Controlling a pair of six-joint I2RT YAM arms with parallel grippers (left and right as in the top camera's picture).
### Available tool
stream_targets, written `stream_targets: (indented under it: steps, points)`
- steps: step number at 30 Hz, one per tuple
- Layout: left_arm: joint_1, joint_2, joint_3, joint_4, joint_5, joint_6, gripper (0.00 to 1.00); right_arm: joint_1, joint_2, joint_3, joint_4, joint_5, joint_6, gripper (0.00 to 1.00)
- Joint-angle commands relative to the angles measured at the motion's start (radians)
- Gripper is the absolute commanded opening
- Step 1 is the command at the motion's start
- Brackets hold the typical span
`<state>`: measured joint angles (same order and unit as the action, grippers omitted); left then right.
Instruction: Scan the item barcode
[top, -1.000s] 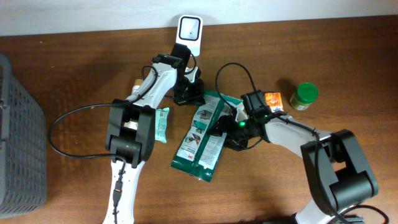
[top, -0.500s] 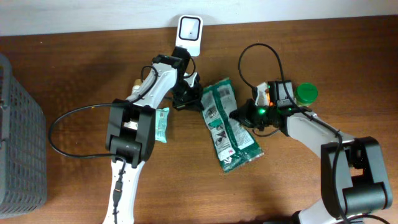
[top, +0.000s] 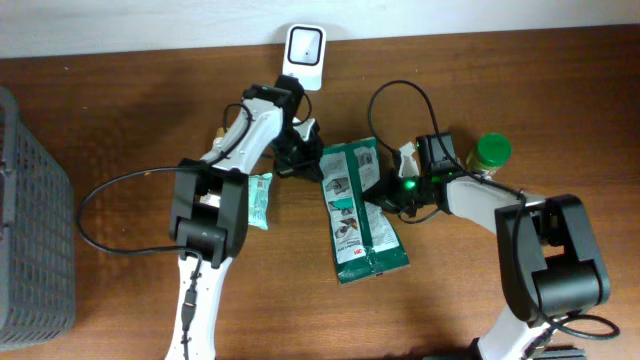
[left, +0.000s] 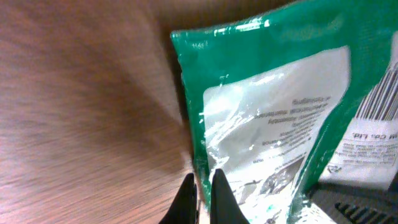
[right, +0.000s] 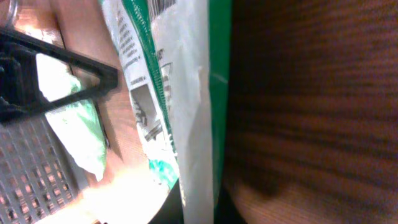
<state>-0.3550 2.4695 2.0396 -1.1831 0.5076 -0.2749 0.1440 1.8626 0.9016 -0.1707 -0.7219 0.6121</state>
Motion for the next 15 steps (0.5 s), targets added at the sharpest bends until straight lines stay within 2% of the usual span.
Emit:
stream_targets:
  steps: [1,3,7,12,14,15]
  points:
    - [0.087,-0.04,0.202,-0.1,-0.085,0.068,0.0,0.005,-0.09,0.09,-0.108,-0.016,-0.182,0.04]
    - [0.137,-0.09,0.355,-0.193,-0.135,0.113,0.0,0.005,-0.13,0.163,-0.217,-0.019,-0.27,0.04]
    - [0.239,-0.15,0.546,-0.315,-0.246,0.117,0.03,0.006,-0.189,0.303,-0.396,-0.011,-0.369,0.04]
    - [0.414,-0.168,0.552,-0.325,-0.237,0.161,0.07,0.006,-0.276,0.441,-0.56,0.001,-0.449,0.04]
    - [0.464,-0.168,0.552,-0.34,-0.235,0.173,0.14,0.008,-0.3,0.467,-0.575,0.016,-0.451,0.04]
    - [0.478,-0.168,0.552,-0.349,-0.235,0.203,0.22,0.008,-0.303,0.472,-0.579,0.048,-0.45,0.04]
